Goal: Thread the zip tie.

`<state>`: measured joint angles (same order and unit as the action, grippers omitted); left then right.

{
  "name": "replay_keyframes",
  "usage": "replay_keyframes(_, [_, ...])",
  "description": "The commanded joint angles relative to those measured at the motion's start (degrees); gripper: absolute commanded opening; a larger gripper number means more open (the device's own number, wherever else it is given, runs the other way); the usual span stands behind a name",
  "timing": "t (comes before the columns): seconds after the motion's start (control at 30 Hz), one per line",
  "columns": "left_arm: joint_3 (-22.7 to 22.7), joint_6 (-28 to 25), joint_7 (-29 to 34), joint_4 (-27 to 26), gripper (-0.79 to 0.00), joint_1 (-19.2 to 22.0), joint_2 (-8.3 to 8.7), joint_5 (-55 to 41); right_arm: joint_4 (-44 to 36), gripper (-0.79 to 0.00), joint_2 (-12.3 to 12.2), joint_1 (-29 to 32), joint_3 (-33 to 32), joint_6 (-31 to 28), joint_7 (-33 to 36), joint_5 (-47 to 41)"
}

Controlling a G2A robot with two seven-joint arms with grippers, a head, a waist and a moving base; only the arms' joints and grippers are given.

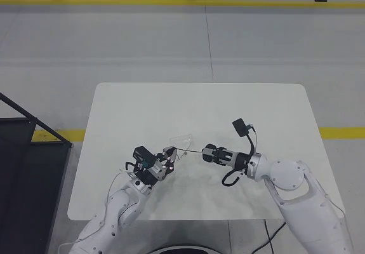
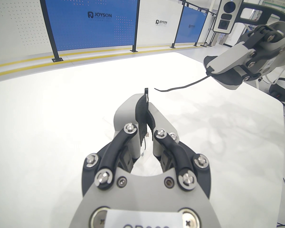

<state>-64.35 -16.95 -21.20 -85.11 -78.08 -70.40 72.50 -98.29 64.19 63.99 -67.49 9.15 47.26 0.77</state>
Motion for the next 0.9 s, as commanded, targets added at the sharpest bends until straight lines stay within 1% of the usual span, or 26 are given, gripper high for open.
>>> replay_keyframes(0.0, [0.0, 0.0, 0.0, 0.0, -0.785, 0.0, 0.00, 0.0, 0.2, -0.785, 0.0, -0.3, 0.2, 0.2, 0.0, -0.2])
replay_keyframes(0.53, [0.0, 0.0, 0.0, 0.0, -0.785, 0.0, 0.00, 0.0, 0.7, -0.785, 0.2, -1.4, 1.3, 1.5, -0.2, 0.0])
replay_keyframes(0.87, [0.0, 0.0, 0.0, 0.0, -0.785, 0.0, 0.00, 0.0, 0.8, -0.785, 0.2, -1.5, 1.7, 1.3, -0.3, -0.8])
